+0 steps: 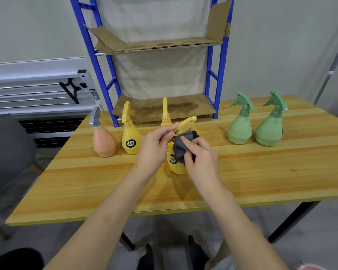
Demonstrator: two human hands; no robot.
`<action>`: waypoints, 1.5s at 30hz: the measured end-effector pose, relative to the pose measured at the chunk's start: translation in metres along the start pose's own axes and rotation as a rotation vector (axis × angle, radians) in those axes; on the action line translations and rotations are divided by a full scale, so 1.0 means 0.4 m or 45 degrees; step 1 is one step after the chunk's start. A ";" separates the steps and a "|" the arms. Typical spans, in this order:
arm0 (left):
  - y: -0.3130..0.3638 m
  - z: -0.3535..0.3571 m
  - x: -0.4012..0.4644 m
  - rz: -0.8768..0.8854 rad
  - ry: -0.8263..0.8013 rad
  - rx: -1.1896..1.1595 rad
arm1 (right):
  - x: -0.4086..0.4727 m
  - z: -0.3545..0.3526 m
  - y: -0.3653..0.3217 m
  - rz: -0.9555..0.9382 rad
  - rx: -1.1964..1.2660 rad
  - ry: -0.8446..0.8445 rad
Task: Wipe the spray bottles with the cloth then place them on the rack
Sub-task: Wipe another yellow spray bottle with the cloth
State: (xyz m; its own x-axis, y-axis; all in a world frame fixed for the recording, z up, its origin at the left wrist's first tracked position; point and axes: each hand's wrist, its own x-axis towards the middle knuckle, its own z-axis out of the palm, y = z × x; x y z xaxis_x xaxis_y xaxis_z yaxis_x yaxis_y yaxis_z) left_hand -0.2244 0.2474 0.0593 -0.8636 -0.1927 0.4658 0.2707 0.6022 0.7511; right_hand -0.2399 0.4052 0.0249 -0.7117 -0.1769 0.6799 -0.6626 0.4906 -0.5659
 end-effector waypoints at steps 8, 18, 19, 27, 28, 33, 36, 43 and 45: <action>0.005 0.004 -0.005 0.034 0.029 0.019 | 0.021 -0.025 -0.026 -0.001 0.012 0.113; 0.005 0.005 -0.005 0.000 0.012 0.016 | 0.002 -0.022 0.000 0.034 -0.035 -0.024; 0.006 0.004 -0.005 0.001 0.011 0.027 | 0.003 -0.028 -0.004 0.034 -0.049 -0.007; 0.010 0.002 0.000 0.042 0.024 0.075 | 0.027 -0.001 -0.029 -0.023 0.015 0.096; 0.009 0.001 0.001 0.024 0.024 0.076 | 0.025 0.003 -0.028 0.000 0.016 0.080; 0.010 -0.007 0.002 -0.021 -0.015 0.089 | 0.017 -0.006 -0.001 0.144 -0.050 -0.024; 0.015 -0.006 0.002 -0.014 -0.008 0.095 | 0.008 -0.020 -0.005 0.129 -0.046 0.051; 0.006 -0.003 0.002 -0.002 0.019 0.085 | 0.025 0.006 -0.028 0.022 0.005 0.050; 0.006 -0.002 0.001 -0.019 0.014 0.079 | 0.015 0.011 -0.012 0.070 0.001 0.018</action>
State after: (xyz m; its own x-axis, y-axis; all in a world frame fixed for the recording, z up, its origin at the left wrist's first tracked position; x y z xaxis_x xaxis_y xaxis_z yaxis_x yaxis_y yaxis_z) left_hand -0.2237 0.2482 0.0618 -0.8624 -0.2104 0.4604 0.2309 0.6460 0.7276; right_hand -0.2419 0.3980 0.0295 -0.7435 -0.1377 0.6544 -0.6229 0.4989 -0.6026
